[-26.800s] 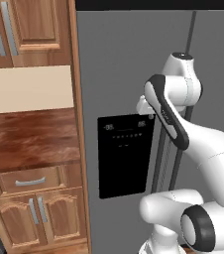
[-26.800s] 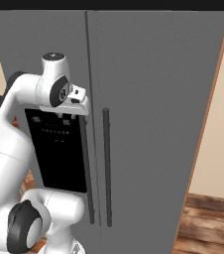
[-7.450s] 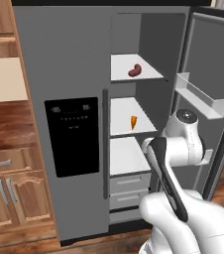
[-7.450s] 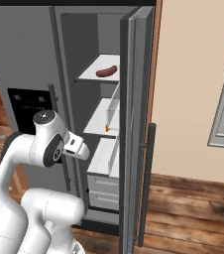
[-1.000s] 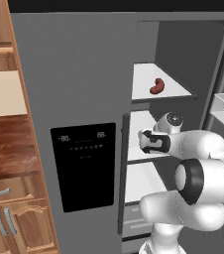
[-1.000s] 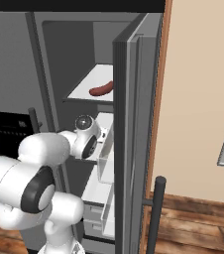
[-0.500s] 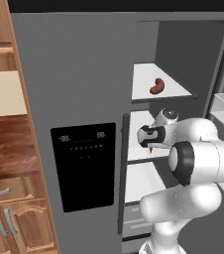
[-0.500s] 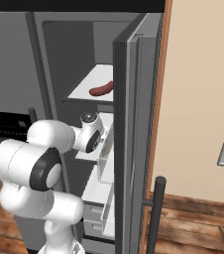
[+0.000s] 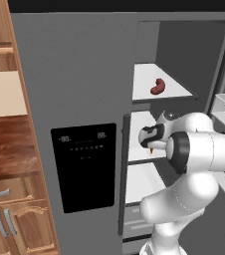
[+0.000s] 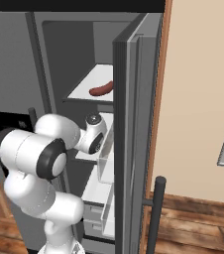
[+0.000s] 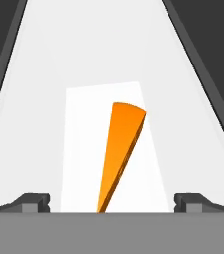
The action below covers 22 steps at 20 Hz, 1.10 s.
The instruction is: Retrieve the sausage and cheese from the fridge and place them on the cutting board on the counter.
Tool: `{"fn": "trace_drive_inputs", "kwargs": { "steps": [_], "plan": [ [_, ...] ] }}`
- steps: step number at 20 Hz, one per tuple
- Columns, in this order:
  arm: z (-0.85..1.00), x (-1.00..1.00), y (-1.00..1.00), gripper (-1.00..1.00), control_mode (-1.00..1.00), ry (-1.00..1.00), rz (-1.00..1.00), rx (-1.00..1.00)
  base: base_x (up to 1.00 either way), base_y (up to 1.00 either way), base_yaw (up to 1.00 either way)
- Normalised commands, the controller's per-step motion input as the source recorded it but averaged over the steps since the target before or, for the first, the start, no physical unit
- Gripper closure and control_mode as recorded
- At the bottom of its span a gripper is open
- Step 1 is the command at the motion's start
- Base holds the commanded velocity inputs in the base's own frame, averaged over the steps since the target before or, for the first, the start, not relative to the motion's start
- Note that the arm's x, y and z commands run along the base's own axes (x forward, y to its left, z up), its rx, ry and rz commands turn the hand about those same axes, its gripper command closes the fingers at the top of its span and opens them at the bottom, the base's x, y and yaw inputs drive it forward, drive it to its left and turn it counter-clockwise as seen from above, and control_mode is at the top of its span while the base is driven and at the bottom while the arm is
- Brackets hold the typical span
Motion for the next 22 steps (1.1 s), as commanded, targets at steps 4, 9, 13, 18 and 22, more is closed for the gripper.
{"fn": "trace_drive_inputs", "kwargs": {
  "steps": [4,9,13,18,22],
  "plan": [
    [-0.07,0.1,0.0,-1.0,-1.0,0.0,0.0,0.0,0.0,0.0,0.0],
    [-0.11,0.15,0.0,-1.0,-1.0,0.0,0.0,0.0,0.0,0.0,0.0],
    [0.0,0.29,0.0,-1.0,-1.0,0.02,0.0,0.0,0.0,0.0,0.0],
    [-0.02,0.35,0.0,-1.0,-1.0,0.02,0.0,0.0,0.0,0.0,0.0],
    [-0.28,0.13,0.0,-1.0,-1.0,0.0,0.0,-0.01,0.0,0.0,0.0]
  ]
}}
